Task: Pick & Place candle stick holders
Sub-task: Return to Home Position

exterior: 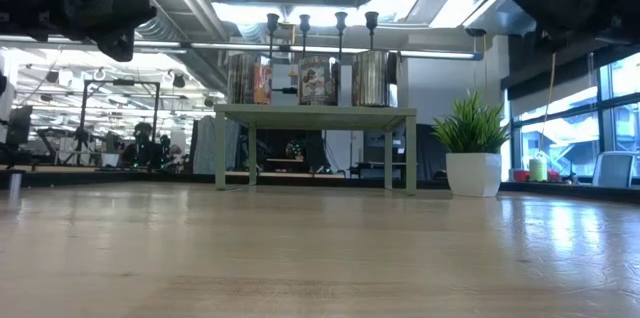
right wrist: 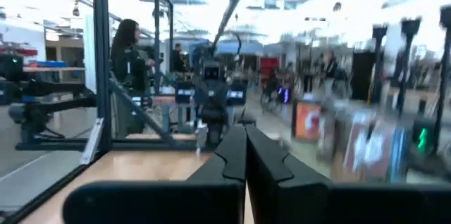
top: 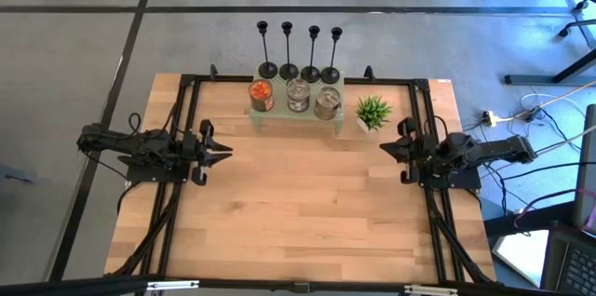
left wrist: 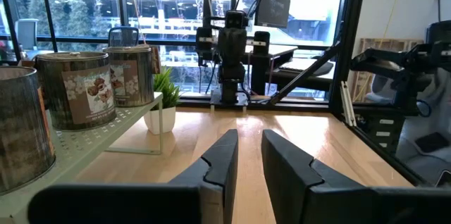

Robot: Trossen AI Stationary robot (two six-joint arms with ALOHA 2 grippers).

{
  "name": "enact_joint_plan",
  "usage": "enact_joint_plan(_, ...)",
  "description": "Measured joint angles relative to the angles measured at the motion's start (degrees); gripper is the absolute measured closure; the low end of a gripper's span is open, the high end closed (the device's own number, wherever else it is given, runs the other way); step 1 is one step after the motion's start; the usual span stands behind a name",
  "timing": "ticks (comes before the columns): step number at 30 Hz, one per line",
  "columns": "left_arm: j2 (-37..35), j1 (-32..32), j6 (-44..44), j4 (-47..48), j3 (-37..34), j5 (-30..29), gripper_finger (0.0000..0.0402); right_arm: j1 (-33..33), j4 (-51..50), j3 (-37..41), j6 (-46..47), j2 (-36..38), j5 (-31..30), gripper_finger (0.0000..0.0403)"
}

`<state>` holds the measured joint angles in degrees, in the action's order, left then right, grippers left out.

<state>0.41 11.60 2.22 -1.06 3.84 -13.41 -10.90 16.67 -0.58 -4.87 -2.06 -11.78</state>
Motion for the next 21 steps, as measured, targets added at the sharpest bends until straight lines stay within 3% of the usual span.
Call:
enact_joint_plan(7,0.0,0.0,0.0,0.0,0.0,0.0,0.0341,0.1,-14.2,0.0,3.0,2.1,-0.2,0.0402)
enact_joint_plan(21,0.1,0.0,0.0,0.0,0.0,0.2,0.0341,0.0,-14.1,-0.1,1.4,2.1,-0.1,0.0402)
